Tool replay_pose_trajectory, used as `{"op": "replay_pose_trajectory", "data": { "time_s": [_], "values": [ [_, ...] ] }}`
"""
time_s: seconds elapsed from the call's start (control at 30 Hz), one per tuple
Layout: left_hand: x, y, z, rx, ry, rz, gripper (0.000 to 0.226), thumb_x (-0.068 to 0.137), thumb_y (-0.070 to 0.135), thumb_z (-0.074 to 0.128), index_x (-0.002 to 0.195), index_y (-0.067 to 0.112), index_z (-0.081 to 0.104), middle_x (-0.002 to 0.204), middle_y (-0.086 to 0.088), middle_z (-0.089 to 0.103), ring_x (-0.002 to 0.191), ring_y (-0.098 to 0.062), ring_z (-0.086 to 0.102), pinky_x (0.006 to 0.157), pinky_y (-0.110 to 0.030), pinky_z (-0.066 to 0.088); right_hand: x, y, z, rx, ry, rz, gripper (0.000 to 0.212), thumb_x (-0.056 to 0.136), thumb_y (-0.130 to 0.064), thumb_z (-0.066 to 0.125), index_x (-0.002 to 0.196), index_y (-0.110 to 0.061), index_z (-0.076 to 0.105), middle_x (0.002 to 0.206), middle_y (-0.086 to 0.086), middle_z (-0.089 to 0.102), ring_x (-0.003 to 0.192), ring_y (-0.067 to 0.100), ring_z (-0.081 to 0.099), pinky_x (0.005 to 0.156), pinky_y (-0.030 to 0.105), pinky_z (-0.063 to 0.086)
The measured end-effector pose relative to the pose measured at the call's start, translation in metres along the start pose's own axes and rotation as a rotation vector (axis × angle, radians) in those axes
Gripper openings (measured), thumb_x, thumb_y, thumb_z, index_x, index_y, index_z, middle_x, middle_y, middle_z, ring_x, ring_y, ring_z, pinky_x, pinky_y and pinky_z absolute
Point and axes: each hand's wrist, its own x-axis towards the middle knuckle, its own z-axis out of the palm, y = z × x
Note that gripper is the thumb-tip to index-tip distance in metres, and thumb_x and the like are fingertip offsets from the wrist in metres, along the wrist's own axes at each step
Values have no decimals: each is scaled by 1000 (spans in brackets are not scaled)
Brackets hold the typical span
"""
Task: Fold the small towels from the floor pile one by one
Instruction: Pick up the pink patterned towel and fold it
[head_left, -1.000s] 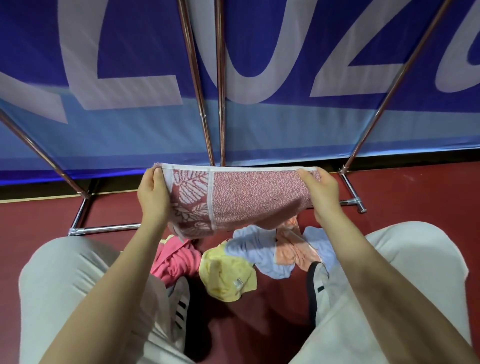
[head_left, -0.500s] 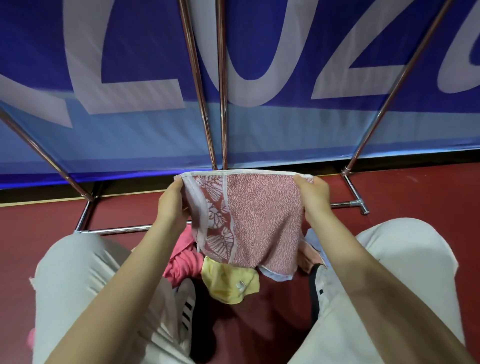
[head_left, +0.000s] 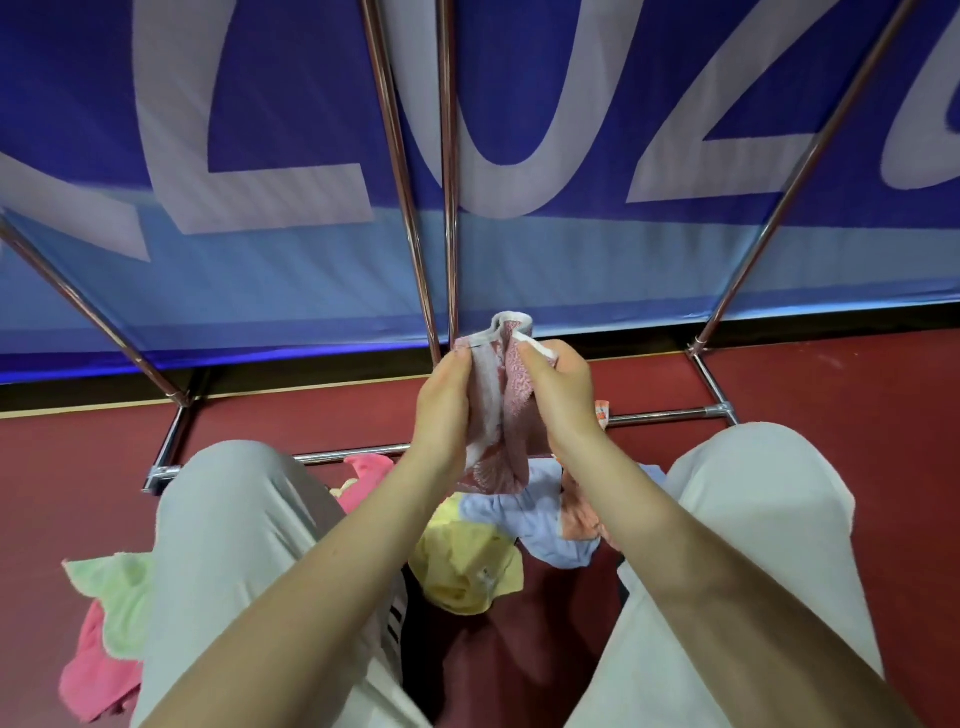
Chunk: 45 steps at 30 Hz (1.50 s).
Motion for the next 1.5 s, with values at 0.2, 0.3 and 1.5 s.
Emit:
{"op": "replay_pose_trajectory", "data": {
  "time_s": [0.2,0.3,1.5],
  "values": [
    [3,-7,12,-92,62,-27,45,100,29,42,132,-2,51,129,-21,59,109,-24,63,98,-35,51,-8,-6,10,87,-104,-80,25,99,-16,43,83,-13,62,75,3,64,68,10,60,65,22,49],
    [10,-6,8,-87,76,-10,42,104,23,38,132,-5,51,126,-28,58,102,-27,64,85,-27,53,-5,-7,8,74,-190,-130,24,97,-3,41,96,-15,62,78,8,64,67,12,64,65,21,53],
    [8,1,13,-125,126,-143,27,102,21,45,101,5,67,80,-6,73,63,-10,70,51,-17,52,3,-21,-25,-328,-243,-361,24,90,-2,55,94,-20,70,91,-12,67,90,0,60,83,10,41]
  ]
}}
